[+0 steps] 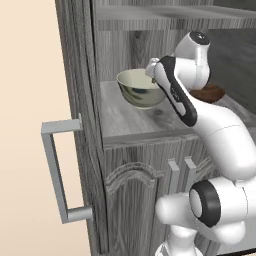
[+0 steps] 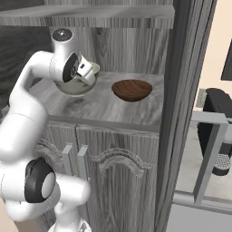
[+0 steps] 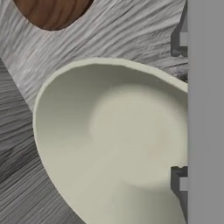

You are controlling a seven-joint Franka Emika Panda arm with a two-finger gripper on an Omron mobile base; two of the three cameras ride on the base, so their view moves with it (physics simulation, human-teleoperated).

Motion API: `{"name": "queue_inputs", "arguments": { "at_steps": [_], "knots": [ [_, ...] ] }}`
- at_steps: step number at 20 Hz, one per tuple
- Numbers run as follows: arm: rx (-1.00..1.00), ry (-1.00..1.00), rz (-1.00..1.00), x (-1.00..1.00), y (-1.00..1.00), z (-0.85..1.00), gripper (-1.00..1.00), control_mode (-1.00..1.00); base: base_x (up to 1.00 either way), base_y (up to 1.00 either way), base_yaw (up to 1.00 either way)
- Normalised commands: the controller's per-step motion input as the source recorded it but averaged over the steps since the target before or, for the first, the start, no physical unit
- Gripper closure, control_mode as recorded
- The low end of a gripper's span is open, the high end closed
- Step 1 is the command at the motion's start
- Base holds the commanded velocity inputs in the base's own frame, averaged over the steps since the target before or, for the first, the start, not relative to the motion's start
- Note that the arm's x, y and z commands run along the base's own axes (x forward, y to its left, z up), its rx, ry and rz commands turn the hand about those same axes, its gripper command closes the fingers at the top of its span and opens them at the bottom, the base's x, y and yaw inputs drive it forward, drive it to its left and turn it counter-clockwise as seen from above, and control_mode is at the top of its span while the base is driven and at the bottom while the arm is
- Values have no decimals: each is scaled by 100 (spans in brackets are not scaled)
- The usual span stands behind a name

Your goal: Take the smaller bowl and place it next to the appetizer plate on the dining counter , and place the larger bowl next to the plate with cooked food.

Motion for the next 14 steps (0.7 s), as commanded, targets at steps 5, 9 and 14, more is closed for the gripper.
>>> {"name": "queue_inputs", "arguments": {
  "at_steps": [5,9,14],
  "knots": [
    [-3,1,-1,19,0,-47,-100,-100,0,0,0],
    [-3,0,0,28,0,-26,100,-100,0,0,0],
    [0,3,0,1,0,0,100,-100,0,0,0]
  ]
}}
